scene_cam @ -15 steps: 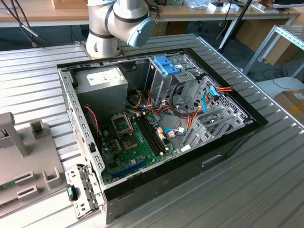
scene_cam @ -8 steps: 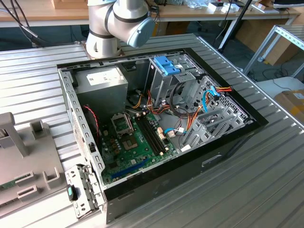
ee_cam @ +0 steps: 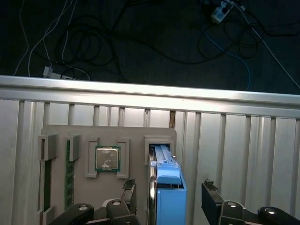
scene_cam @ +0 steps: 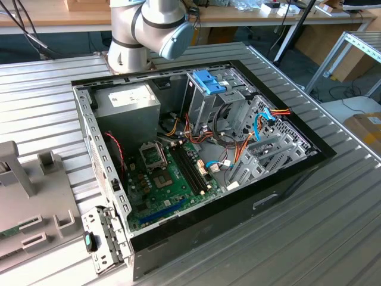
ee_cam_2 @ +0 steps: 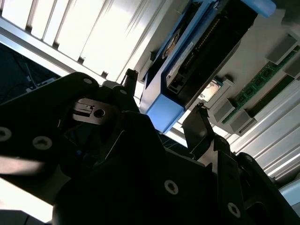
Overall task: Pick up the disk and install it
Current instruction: 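Pick up the disk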
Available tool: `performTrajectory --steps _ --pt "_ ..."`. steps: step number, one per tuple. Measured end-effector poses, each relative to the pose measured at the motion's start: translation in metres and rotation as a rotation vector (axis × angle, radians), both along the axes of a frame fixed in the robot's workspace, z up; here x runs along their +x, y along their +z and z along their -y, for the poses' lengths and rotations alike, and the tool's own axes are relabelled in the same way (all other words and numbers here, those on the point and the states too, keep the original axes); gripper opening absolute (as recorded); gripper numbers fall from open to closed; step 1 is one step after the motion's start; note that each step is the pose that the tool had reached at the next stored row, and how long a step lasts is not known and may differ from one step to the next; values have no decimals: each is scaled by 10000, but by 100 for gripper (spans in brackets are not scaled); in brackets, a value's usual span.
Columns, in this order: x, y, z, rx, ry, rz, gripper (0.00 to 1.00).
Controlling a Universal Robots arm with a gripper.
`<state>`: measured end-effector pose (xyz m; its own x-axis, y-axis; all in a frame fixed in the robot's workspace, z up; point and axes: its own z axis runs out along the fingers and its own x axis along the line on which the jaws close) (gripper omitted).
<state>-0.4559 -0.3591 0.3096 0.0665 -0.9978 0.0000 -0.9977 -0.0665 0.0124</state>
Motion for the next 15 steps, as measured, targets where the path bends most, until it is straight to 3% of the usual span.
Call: performTrajectory --steps 5,7,10,12,15 --pt "0 -1 0 1 0 1 65" --pt "0 -1 0 1 0 1 51" --pt "0 -2 0 1 0 2 50" --pt "0 -2 0 1 -1 1 37" --pt "0 52 0 1 -1 2 36"
